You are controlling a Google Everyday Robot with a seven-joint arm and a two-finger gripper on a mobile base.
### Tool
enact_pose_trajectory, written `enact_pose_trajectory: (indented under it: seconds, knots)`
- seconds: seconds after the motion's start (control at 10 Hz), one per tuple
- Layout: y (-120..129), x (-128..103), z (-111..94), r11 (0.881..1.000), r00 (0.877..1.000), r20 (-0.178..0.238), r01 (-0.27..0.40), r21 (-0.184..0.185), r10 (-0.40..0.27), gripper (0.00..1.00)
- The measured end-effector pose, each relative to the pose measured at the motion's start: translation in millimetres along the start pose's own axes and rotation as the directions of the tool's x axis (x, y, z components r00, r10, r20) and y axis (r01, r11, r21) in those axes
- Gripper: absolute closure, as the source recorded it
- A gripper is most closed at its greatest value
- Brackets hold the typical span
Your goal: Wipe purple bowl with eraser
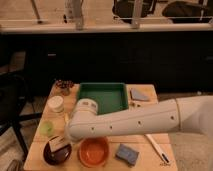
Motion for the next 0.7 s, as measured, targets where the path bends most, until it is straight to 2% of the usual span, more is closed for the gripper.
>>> enact_pose_trajectory:
  seconds: [0.3,0.7]
  knots:
    - [3.1,3.8,18.6,1.0,0.999,-0.038,-0.004,-0.031,0.002,1.0]
    - [12.4,3.9,44.3,0.997,0.999,-0.044,-0.005,-0.082,0.001,1.0]
